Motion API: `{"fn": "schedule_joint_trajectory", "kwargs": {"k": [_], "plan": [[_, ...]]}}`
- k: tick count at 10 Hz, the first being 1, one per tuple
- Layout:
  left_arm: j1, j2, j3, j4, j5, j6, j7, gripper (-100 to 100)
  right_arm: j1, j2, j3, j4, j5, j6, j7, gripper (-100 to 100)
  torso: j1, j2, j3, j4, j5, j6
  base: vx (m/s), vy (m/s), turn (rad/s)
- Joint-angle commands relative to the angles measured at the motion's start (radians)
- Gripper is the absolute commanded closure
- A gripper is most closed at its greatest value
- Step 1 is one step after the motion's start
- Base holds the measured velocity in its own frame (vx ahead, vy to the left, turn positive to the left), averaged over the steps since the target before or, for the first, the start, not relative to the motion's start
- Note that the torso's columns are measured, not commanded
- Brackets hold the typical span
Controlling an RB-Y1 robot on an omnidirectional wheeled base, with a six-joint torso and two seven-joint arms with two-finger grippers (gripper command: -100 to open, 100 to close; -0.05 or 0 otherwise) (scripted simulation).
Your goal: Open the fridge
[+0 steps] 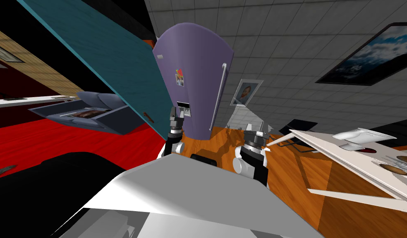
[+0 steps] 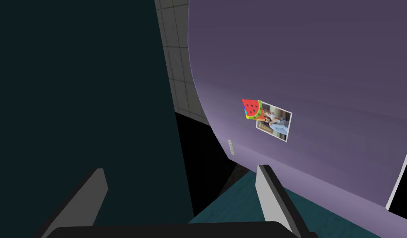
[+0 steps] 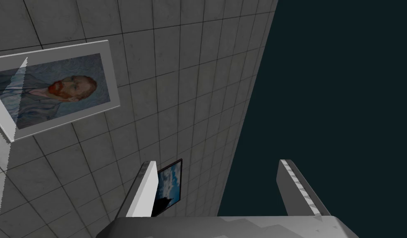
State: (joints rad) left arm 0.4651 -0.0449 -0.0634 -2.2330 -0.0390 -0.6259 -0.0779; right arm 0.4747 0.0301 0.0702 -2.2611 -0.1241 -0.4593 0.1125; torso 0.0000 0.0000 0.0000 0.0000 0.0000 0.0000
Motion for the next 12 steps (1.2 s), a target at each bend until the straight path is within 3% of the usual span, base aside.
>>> {"fn": "schedule_joint_trajectory", "kwargs": {"k": [1,9,10,12], "plan": [[0.0,0.0,0.0,0.0,0.0,0.0,0.0,0,0.0,0.0,0.0,0.0,0.0,0.0,0.0,0,0.0,0.04,-0.082,0.041,0.0,0.0,0.0,0.0,0.0],[0.0,0.0,0.0,0.0,0.0,0.0,0.0,0,0.0,0.0,0.0,0.0,0.0,0.0,0.0,0,0.0,0.618,-1.234,0.617,0.0,0.0,0.0,0.0,0.0],[-0.017,0.05,-0.003,0.01,0.0,0.014,0.001,-100,0.0,0.0,0.0,0.0,0.0,0.0,0.0,0,0.0,0.691,-1.382,0.691,0.0,0.0,0.008,-0.004,-0.017],[-0.033,0.089,-0.006,0.019,0.0,0.028,0.003,-100,0.0,0.0,0.0,0.0,0.0,0.0,0.0,0,0.0,0.734,-1.471,0.734,0.0,0.0,0.006,-0.012,-0.018]]}}
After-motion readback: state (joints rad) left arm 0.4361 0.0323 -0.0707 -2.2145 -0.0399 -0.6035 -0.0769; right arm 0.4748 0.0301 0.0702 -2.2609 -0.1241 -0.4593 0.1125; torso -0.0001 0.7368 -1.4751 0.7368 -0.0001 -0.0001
